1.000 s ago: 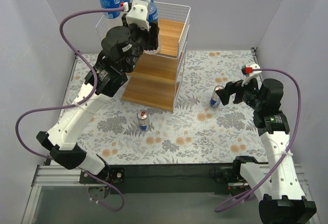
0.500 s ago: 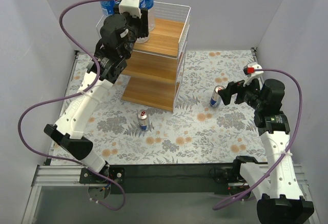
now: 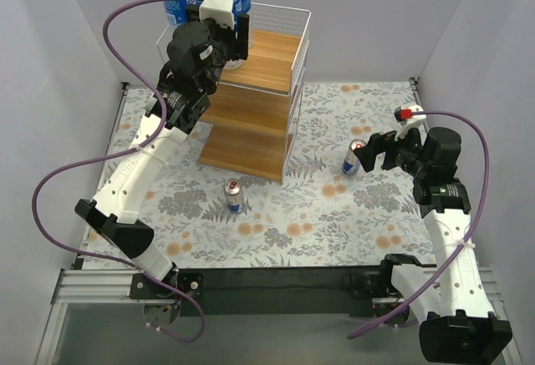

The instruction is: Place and organize the beverage onto the shelf

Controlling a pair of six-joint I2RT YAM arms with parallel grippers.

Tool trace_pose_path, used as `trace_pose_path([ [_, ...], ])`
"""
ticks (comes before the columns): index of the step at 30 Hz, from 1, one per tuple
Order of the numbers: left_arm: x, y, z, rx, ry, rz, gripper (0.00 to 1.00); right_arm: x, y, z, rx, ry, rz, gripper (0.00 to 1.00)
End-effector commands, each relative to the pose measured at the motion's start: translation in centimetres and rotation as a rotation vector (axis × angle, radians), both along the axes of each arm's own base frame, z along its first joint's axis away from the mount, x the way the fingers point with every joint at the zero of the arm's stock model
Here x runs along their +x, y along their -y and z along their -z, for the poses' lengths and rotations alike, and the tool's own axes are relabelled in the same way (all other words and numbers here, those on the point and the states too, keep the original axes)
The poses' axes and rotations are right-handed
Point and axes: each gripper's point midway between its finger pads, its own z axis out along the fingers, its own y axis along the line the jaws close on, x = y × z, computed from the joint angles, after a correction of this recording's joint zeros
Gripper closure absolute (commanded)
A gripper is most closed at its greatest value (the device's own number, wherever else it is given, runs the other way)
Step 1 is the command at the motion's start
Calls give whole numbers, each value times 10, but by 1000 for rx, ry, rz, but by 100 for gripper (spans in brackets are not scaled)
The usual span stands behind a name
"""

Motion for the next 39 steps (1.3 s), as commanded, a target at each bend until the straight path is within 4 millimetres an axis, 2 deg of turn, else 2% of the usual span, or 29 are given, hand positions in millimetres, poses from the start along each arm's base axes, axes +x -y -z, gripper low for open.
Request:
trace_pose_path([
  [1, -19, -15, -45, -44, 109, 1, 35, 4, -1, -8, 6, 28, -14, 2],
  [5, -25, -20, -52, -43, 125, -3, 28, 5, -2, -7, 8, 23, -19, 2],
  [10, -32, -18, -60, -50, 142, 32, 27, 4, -4, -6, 9, 22, -34, 2],
  [13, -40, -18, -71, -79, 162, 53, 26, 2, -8, -9, 2, 40, -70, 2],
  [19, -70, -24, -99, -134, 207, 123, 24, -9, -20, -13, -43, 88, -195, 2],
  [22, -81, -23, -96, -153, 194, 160, 24, -9, -22, -11, -51, 82, -219, 2],
  [23, -91, -29, -101, -166, 203, 165, 24, -9, -22, -9, -53, 76, -222, 2],
  [25, -96, -29, -93, -175, 177, 181, 24, -9, -22, -10, -63, 82, -237, 2],
  [26, -106, -35, -96, -184, 182, 184, 24, -8, -23, -10, -67, 79, -243, 2],
  [29, -115, -36, -75, -187, 129, 202, 23, -4, -23, -11, -89, 83, -262, 2],
  [30, -129, -45, -77, -198, 136, 205, 23, -3, -22, -8, -95, 73, -261, 2],
  [31, -138, -48, -61, -202, 106, 219, 23, 1, -19, -7, -109, 64, -255, 2],
  [32, -131, -41, -42, -194, 60, 224, 23, 3, -19, -4, -112, 55, -258, 2],
  [33, -149, -51, -44, -218, 77, 236, 23, 6, -17, -5, -124, 52, -247, 2],
  [34, -152, -49, -28, -216, 49, 248, 23, 8, -16, -5, -133, 50, -244, 2],
  [35, -153, -41, 6, -219, -21, 282, 23, 13, -14, -1, -146, 41, -242, 2],
  [36, -156, -39, 22, -231, -49, 297, 23, 16, -12, -1, -156, 40, -233, 2],
  [37, -173, -43, 24, -263, -43, 332, 23, 21, -10, 1, -171, 33, -237, 2],
  [38, -171, -36, 63, -251, -120, 344, 23, 23, -9, 2, -175, 23, -235, 2],
  [39, -176, -33, 76, -283, -151, 362, 23, 27, -7, 4, -184, 10, -224, 2],
])
